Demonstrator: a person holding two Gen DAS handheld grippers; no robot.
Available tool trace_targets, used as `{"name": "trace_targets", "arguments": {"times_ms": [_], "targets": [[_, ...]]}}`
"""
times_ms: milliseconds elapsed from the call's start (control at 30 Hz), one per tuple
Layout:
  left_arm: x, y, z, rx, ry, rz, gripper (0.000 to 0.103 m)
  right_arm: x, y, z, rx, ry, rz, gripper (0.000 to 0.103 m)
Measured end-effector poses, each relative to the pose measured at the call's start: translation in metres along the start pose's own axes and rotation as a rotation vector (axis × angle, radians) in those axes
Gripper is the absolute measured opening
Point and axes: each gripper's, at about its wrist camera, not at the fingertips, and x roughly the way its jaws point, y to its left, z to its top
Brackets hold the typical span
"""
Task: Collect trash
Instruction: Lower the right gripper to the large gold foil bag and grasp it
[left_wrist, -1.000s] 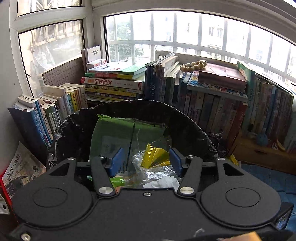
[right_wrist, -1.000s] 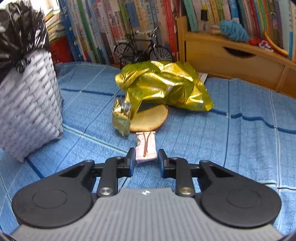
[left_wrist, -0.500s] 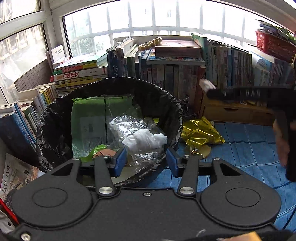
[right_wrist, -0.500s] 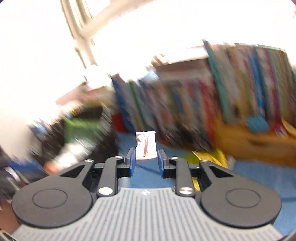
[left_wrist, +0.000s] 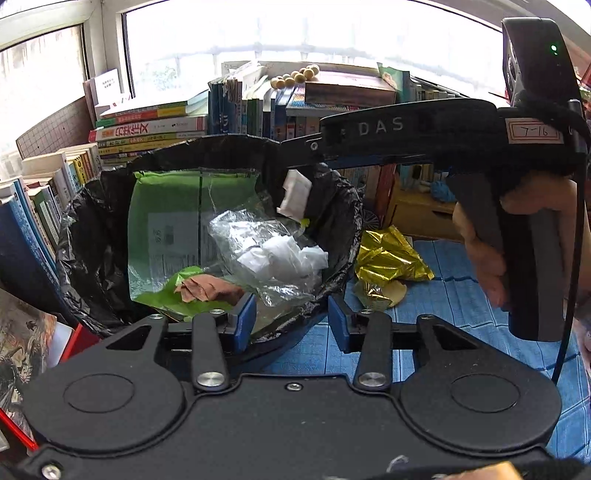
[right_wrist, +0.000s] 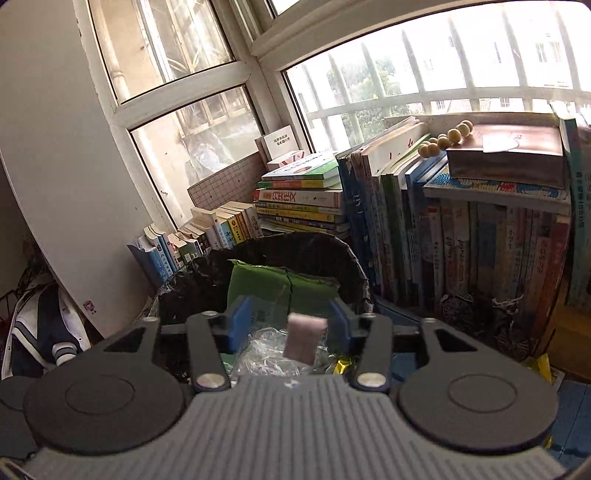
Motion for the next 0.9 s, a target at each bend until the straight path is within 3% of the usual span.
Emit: {"name": "trace_targets", "arguments": {"times_ms": [133, 300, 467, 733, 800, 833, 900], "targets": [[0.004, 0.000, -0.001, -0.005, 0.020, -0.011, 0.038, -0.013, -0.020, -0.002, 0.040, -0.032, -0.062, 0.069], [0.008, -0.001, 0.001, -0.007, 0.026, -0.019, 0.038, -0.031, -0.075, -0.011, 0.142, -0.073, -0.274, 0.075], [0.010, -0.003, 0.002, -0.003, 0.029, -0.015, 0.038, -0.009, -0.133, -0.045, 0.156, 0.093, -0.483, 0.082], [0.010, -0.007, 0.003, 0.003, 0.038, 0.005, 0.038, 0.071, -0.161, -0.083, 0.083, 0.257, -0.539, 0.091], [0.010, -0.008, 0.003, 0.004, 0.040, 0.012, 0.038, 0.095, -0.168, -0.087, 0.059, 0.290, -0.571, 0.101], [0.010, -0.008, 0.003, 0.003, 0.039, 0.014, 0.038, 0.107, -0.173, -0.090, 0.058, 0.318, -0.592, 0.100], [0.009, -0.007, 0.002, -0.002, 0.038, 0.014, 0.038, 0.121, -0.182, -0.096, 0.101, 0.371, -0.604, 0.082]]}}
